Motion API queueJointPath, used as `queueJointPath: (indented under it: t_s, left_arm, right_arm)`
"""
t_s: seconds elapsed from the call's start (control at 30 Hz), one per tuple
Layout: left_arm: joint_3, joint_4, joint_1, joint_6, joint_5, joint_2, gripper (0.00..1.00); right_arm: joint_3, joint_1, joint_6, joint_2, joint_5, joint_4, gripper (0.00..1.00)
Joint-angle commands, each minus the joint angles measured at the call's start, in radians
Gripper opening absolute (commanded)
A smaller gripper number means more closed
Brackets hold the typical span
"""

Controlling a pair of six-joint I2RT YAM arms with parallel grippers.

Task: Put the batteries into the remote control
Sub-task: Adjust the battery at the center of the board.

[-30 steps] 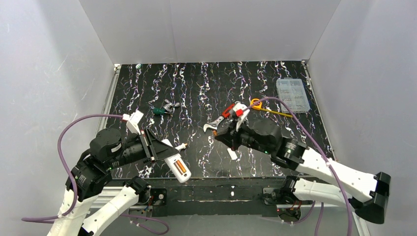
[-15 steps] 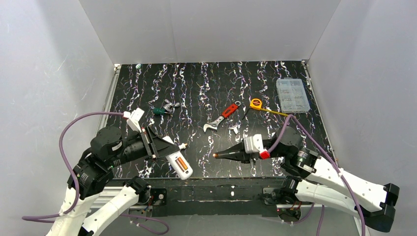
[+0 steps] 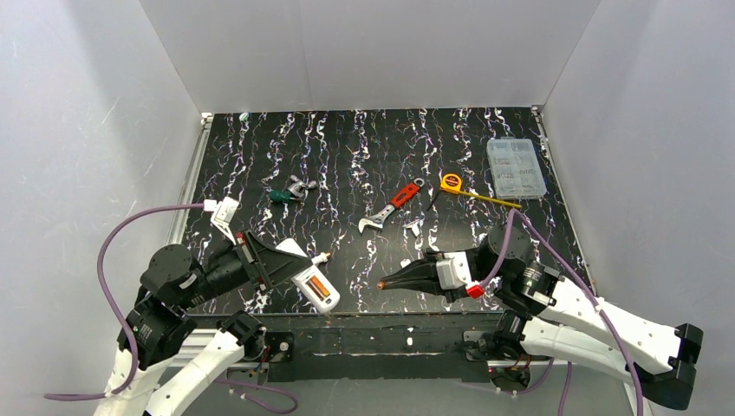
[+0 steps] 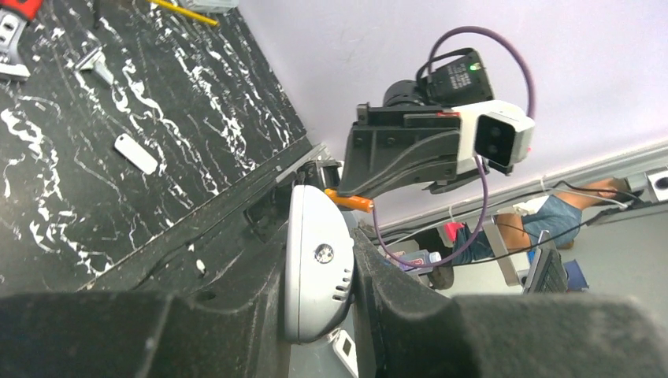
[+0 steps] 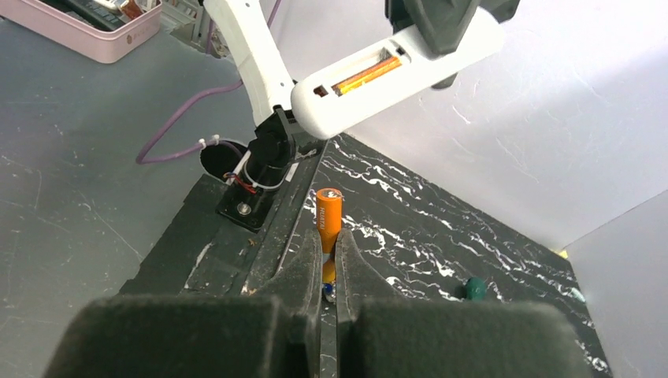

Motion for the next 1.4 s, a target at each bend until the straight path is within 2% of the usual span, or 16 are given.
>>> queueJointPath:
  t_s: [0.0,0.13,0.27,0.37,0.53,0.63,0.77,0.83,1.07,1.23,1.3,1.37]
  left_arm:
    - [-0.011,0.185,0.004,0.030,0.070,-0.005,0.00]
    - [-0.024,0.252,0.004,0.024,0.098,-0.016,0.00]
    - [-0.017,0.274,0.004,0.022,0.128,-0.015,0.00]
    - [-0.009,0.248,0.004,0.031,0.123,-0.019,0.00]
    - [-0.003,0.207,0.004,0.042,0.099,-0.032,0.00]
    - [0.004,0.188,0.004,0.033,0.094,-0.028,0.00]
    - [0.015,0.155,0.004,0.030,0.087,-0.021,0.00]
    - [0.019,0.143,0.004,0.031,0.075,-0.025,0.00]
    - [0.038,0.079,0.004,0.053,0.052,-0.043,0.00]
    - [0.045,0.055,0.004,0.063,0.036,-0.053,0.00]
    - [0.046,0.052,0.004,0.062,0.032,-0.054,0.00]
    - [0.049,0.046,0.004,0.064,0.032,-0.051,0.00]
  right_arm:
    - [-0.027,0.002,0.065,-0.014,0.036,0.094,0.01]
    - [-0.047,0.002,0.183,0.015,0.130,0.164,0.01]
    - [-0.062,0.002,0.477,0.084,0.346,0.295,0.01]
    - [-0.054,0.002,0.615,0.136,0.442,0.281,0.01]
    - [0.056,0.002,0.828,0.296,0.685,-0.048,0.01]
    - [0.157,0.002,0.862,0.476,0.725,-0.276,0.01]
    - [0.377,0.002,1.015,0.741,0.864,-0.611,0.01]
    - [0.436,0.006,1.057,0.847,0.893,-0.712,0.01]
    - [0.548,0.007,1.228,1.074,1.010,-0.894,0.01]
    - [0.555,0.006,1.377,1.125,1.048,-0.945,0.02]
    - [0.542,0.003,1.444,1.128,1.048,-0.944,0.06]
    - [0.528,-0.005,1.487,1.127,1.021,-0.929,0.16]
